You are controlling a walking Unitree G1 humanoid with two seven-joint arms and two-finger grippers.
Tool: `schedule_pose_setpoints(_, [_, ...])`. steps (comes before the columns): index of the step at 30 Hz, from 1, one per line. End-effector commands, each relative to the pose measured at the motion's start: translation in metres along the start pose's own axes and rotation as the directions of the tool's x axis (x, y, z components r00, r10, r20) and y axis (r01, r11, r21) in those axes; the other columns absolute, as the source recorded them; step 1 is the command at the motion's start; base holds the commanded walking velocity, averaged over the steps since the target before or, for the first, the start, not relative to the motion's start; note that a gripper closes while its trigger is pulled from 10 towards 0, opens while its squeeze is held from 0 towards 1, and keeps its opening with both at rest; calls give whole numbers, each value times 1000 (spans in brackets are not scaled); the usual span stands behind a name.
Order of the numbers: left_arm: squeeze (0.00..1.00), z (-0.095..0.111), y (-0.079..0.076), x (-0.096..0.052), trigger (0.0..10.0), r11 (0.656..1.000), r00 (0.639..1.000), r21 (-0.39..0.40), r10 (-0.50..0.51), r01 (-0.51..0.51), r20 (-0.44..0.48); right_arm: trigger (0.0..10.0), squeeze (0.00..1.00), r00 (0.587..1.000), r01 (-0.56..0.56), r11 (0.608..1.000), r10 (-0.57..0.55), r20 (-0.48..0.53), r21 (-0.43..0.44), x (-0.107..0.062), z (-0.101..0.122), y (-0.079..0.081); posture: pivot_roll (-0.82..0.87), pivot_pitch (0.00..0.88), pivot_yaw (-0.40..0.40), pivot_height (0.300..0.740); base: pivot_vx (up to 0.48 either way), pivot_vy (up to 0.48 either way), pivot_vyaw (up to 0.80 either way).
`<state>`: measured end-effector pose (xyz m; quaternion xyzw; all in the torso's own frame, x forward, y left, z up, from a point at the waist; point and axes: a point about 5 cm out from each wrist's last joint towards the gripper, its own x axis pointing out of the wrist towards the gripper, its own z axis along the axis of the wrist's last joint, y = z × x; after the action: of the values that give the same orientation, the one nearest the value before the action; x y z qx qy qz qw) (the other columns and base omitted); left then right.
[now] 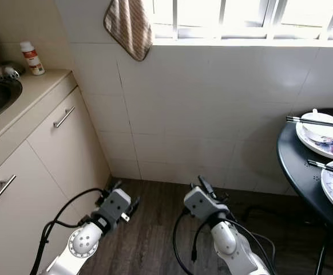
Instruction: Kitchen organization
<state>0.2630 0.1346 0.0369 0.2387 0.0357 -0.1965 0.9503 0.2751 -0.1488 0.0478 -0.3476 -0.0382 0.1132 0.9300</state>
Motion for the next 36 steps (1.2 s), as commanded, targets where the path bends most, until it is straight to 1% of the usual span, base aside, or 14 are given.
schedule_pose_setpoints(1, [0,-1,2,-2,10000,1000,1000,-27,8,-8,-6,10000,0,998,58,998,-58,0,21,3,3,-6,-33,0,-3,740,0,0,0])
schedule_pose_setpoints(5, [0,1,-2,-7,10000,994,999,-112,19,-16,26,10000,0,995,93,996,-93,-21,2,2,2,-9,-35,0,-6,740,0,0,0])
schedule_pose_setpoints(9, [0,0,-6,-8,10000,996,1000,-93,1,2,28,10000,0,990,121,991,-124,-67,-54,1,-3,-10,-30,0,-10,740,0,0,0])
schedule_pose_setpoints(11, [0,-1,-5,-8,10000,992,1000,-125,19,-16,23,10000,0,988,135,987,-141,-69,-86,1,-4,-12,-30,0,-10,740,0,0,0])
schedule_pose_setpoints(13, [0,-4,-4,-7,10000,987,1000,-156,25,-24,6,10000,0,982,164,968,-178,-56,-189,2,-3,-19,-29,0,-11,740,0,0,0])
schedule_pose_setpoints(15, [0,-10,-4,-7,10000,983,999,-183,24,-29,-29,10000,0,964,218,931,-251,-81,-294,6,-8,-34,-31,0,-12,740,0,0,0])
schedule_pose_setpoints(21, [0,-10,-5,-6,10000,980,999,-197,21,-27,-35,10000,0,934,261,910,-322,-155,-321,13,-22,-61,-28,0,-14,740,0,0,0])
schedule_pose_setpoints(25, [0,-10,-5,-6,10000,979,999,-203,19,-25,-31,10000,0,960,225,956,-251,-125,-188,20,-11,-58,-28,0,-17,740,0,0,0])
schedule_pose_setpoints(27, [0,-10,-5,-6,10000,978,999,-206,19,-24,-28,10000,0,990,116,993,-118,-72,-37,20,3,-32,-26,0,-20,740,0,0,0])
schedule_pose_setpoints(29, [0,-10,-5,-6,10000,978,999,-208,19,-24,-26,10000,0,997,43,998,-41,-58,39,17,7,-18,-26,0,-21,740,0,0,0])
schedule_pose_setpoints(30, [0,-9,-4,-7,10000,974,999,-222,31,-34,-20,10000,0,989,-101,966,123,-80,237,10,7,9,-25,0,-22,740,0,0,0])
schedule_pose_setpoints(32, [0,-8,-4,-7,10000,972,999,-231,36,-37,-11,10000,0,970,-189,918,229,-79,348,1,7,25,-23,0,-23,740,0,0,0])
schedule_pose_setpoints(33, [0,-8,-3,-7,10000,973,999,-228,34,-36,-11,10000,0,964,-220,936,251,-82,275,-2,3,28,-22,0,-23,740,0,0,0])
schedule_pose_setpoints(36, [0,-9,-4,-8,10000,977,1000,-213,25,-27,-14,10000,0,970,-208,951,231,-79,228,-3,1,25,-26,0,-19,740,0,0,0])
